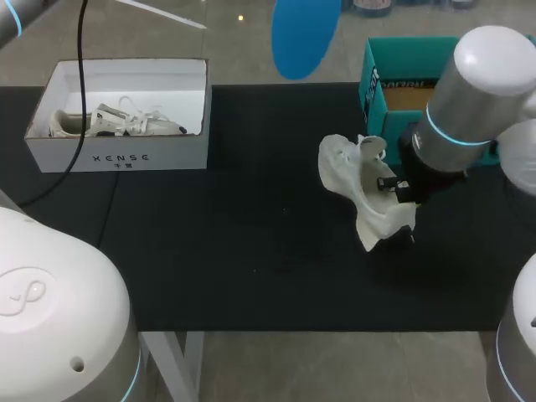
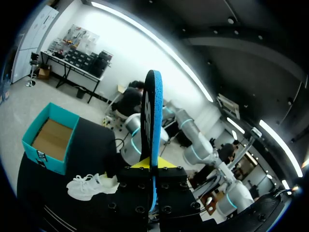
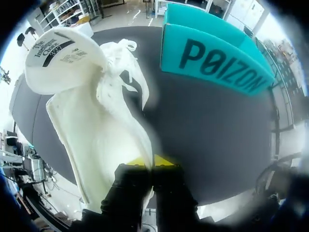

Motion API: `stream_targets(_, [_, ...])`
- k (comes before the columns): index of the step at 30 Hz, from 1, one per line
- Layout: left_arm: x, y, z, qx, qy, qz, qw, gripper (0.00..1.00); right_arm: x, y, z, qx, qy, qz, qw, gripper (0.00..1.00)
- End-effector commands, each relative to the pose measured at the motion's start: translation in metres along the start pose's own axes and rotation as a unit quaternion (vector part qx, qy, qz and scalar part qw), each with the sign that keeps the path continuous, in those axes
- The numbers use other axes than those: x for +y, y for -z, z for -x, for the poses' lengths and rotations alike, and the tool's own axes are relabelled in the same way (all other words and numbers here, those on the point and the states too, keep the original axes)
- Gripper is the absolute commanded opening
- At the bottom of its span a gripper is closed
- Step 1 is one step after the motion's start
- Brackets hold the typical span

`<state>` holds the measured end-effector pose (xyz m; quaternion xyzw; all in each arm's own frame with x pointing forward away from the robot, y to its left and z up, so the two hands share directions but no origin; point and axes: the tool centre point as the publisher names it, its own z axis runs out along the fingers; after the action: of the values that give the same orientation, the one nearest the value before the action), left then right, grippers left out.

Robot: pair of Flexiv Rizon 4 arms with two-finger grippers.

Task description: Take the shoe out of the shoebox, open the shoe tongue, remove and reinsert the insole, then place the shoe into the shoebox

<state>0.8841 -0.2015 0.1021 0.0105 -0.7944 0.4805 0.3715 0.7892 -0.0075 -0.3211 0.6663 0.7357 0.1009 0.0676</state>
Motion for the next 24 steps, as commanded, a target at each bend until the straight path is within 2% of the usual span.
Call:
stream_targets(1, [0.001, 0.000, 0.000, -0.001, 0.000, -0.001, 1.000, 0.00, -0.015, -0.009, -0.005, 0.035, -0.046, 0.000, 0.998, 0.00])
stream_targets(7, [0.001, 0.000, 0.000, -0.001, 0.000, -0.001, 1.000, 0.00, -0.027, -0.011, -0.014, 0.030, -0.101, 0.029, 0.994, 0.00])
stream_targets(15, [0.001, 0.000, 0.000, -0.001, 0.000, -0.001, 1.000, 0.00, -0.036, -0.020, -0.024, -0.006, -0.110, 0.061, 0.992, 0.00])
stream_targets(24, [0.001, 0.000, 0.000, -0.001, 0.000, -0.001, 1.000, 0.00, -0.046, -0.046, -0.023, -0.014, -0.111, 0.044, 0.993, 0.00])
